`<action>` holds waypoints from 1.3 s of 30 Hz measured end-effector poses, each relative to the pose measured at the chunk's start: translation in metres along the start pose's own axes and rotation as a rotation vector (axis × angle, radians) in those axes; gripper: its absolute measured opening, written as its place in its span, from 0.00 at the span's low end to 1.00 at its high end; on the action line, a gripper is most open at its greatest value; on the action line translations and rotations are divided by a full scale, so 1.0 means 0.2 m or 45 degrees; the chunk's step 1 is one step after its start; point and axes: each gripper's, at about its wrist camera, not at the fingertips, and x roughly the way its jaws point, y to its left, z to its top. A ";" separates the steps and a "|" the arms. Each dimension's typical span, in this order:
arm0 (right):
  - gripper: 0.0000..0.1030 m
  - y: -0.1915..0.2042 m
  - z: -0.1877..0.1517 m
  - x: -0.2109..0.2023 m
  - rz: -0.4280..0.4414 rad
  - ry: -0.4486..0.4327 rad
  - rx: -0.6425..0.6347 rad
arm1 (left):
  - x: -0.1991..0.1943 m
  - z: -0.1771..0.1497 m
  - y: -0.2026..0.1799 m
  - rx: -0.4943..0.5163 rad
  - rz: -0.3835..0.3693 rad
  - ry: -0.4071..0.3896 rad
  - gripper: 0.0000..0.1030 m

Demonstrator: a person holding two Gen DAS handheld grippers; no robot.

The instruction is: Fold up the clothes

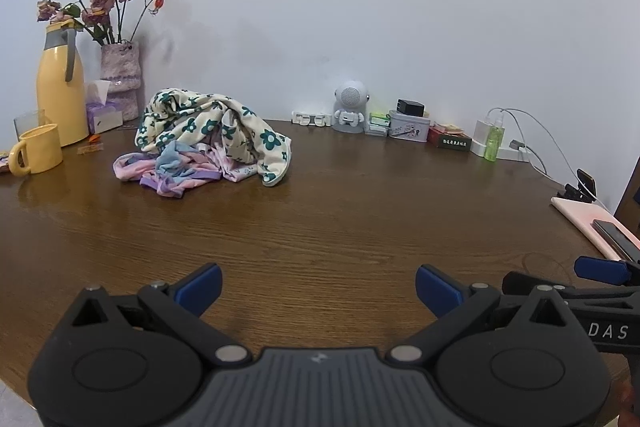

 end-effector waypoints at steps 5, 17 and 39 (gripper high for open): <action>1.00 0.00 0.01 -0.01 -0.002 0.001 0.001 | 0.00 0.00 0.01 -0.009 -0.006 0.023 1.00; 1.00 0.04 0.00 0.00 -0.007 0.000 0.002 | 0.02 -0.01 0.00 -0.008 -0.007 0.010 1.00; 1.00 0.03 0.00 0.01 0.003 0.011 0.008 | 0.03 -0.02 0.01 0.000 -0.018 0.013 1.00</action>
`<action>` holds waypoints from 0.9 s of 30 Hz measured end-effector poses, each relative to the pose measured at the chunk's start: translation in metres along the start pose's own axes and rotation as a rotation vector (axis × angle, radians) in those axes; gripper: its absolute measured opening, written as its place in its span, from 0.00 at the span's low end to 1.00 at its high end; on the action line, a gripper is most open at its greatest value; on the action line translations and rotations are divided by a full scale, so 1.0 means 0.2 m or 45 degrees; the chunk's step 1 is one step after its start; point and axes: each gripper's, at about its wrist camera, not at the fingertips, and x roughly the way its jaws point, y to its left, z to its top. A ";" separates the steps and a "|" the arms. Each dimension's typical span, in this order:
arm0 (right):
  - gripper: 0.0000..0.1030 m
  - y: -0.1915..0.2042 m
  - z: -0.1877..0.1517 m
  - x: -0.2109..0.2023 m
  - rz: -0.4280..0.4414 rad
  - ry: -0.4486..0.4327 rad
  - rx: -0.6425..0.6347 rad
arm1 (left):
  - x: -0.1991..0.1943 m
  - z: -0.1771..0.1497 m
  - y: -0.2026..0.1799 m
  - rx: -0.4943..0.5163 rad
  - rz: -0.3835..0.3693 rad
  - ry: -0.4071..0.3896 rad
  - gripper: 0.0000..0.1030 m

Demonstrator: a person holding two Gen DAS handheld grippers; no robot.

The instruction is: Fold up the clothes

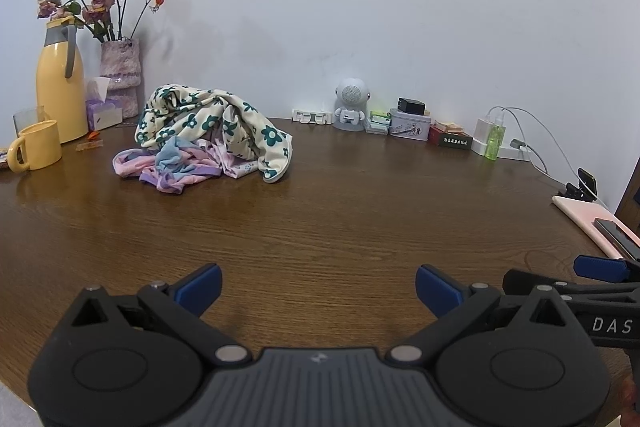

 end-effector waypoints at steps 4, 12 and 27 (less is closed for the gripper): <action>1.00 0.00 0.00 0.00 0.005 0.000 -0.002 | 0.00 0.00 0.00 0.005 -0.011 0.000 1.00; 1.00 0.00 0.01 0.01 0.009 0.001 -0.007 | 0.01 0.00 0.01 0.006 -0.023 0.000 1.00; 1.00 0.00 0.01 0.01 0.013 0.004 -0.009 | 0.01 0.00 0.02 0.032 -0.089 0.001 1.00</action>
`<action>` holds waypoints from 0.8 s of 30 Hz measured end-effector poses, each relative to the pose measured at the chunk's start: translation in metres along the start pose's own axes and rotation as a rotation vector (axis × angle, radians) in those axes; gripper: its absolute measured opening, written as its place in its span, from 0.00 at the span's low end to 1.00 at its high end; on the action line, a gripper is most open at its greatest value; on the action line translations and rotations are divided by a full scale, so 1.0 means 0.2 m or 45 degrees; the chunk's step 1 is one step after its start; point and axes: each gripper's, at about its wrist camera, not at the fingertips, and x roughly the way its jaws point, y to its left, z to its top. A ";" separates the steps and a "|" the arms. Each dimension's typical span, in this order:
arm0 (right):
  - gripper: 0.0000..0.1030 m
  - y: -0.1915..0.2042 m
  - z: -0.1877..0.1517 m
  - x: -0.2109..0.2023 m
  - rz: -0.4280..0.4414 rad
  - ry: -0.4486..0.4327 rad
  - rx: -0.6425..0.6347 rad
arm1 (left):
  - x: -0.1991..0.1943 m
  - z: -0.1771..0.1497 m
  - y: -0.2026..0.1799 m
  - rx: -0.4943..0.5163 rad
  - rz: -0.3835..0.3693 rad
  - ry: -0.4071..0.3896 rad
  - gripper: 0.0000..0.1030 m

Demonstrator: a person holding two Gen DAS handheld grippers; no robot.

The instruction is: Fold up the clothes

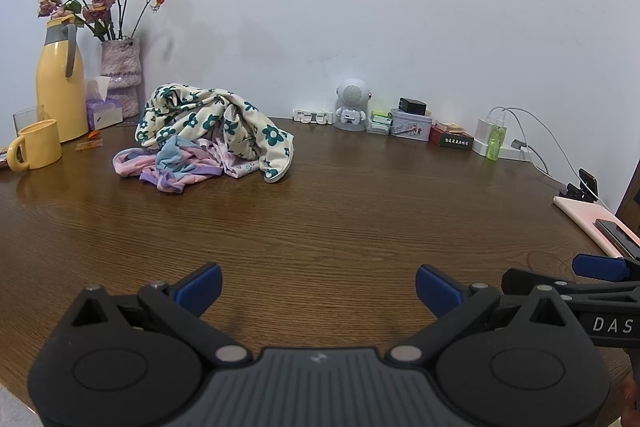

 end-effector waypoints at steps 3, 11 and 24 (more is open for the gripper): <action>1.00 0.00 0.00 0.00 0.001 0.002 0.000 | 0.00 0.00 0.00 0.018 -0.038 0.003 1.00; 1.00 0.00 0.02 0.05 0.024 0.025 -0.017 | 0.04 0.02 0.03 0.003 -0.035 0.008 1.00; 1.00 0.15 0.30 0.32 0.148 -0.004 -0.166 | 0.24 0.28 0.20 -0.010 0.066 -0.046 1.00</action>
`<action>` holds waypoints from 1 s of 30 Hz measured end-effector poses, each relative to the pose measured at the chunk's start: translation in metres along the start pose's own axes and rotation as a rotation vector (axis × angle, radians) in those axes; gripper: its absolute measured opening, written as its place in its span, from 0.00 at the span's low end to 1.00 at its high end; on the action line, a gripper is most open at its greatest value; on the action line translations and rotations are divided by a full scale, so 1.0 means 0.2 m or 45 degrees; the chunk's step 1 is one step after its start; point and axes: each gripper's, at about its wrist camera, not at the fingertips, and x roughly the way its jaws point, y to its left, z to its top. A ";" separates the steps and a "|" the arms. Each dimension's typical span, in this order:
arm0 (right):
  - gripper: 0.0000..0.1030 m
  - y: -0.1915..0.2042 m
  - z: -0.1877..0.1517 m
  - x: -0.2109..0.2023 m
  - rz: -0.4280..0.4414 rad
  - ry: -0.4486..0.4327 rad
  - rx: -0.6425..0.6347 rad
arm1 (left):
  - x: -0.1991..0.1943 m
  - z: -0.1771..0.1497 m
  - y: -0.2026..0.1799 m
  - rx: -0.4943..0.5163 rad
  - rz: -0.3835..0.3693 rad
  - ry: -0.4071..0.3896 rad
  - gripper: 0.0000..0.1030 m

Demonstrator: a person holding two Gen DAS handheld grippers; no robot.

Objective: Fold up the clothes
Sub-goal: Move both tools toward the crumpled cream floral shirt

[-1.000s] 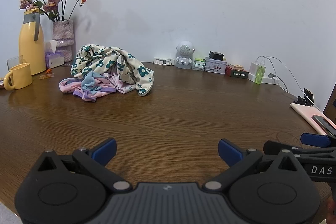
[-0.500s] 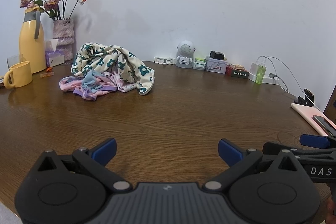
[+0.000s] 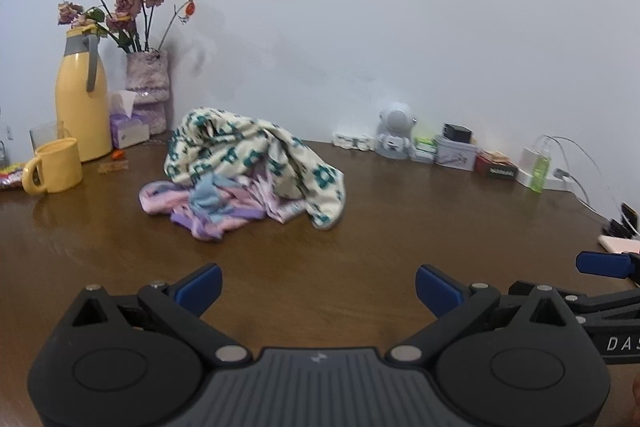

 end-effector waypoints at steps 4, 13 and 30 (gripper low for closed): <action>1.00 0.04 0.09 0.12 0.028 0.009 -0.039 | 0.09 0.08 0.06 -0.014 0.007 0.009 1.00; 1.00 0.10 0.27 0.45 0.135 0.082 -0.061 | 0.30 0.25 0.21 0.011 0.078 0.006 1.00; 0.79 -0.08 0.64 1.28 0.392 0.297 0.406 | 0.74 0.57 0.58 0.055 0.296 0.024 1.00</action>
